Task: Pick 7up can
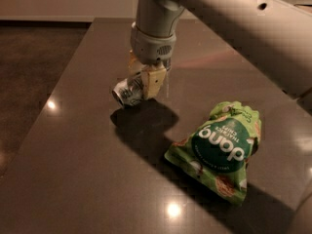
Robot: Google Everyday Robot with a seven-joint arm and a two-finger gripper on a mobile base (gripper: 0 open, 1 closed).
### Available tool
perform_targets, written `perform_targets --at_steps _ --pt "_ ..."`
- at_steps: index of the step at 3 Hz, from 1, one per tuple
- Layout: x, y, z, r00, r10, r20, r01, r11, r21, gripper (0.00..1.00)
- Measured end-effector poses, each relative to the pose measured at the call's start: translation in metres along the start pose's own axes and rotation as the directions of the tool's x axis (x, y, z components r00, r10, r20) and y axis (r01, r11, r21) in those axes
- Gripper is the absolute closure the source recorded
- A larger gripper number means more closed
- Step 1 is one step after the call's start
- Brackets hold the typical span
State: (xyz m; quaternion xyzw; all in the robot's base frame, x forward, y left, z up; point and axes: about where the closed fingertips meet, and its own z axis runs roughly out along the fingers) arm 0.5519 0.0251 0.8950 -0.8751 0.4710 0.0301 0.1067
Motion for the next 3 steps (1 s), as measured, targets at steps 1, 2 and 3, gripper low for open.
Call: perform_targets --at_steps 1,2,3 --pt "-0.012 0.002 -0.028 0.998 -0.003 0.059 0.002 0.9999 0.013 1.0" --pt "-0.028 -0.005 -0.06 0.989 -0.021 0.143 0.012 0.9975 0.069 1.0" --pt "-0.03 -0.011 -0.061 0.989 -0.024 0.146 0.01 0.9957 0.092 1.0"
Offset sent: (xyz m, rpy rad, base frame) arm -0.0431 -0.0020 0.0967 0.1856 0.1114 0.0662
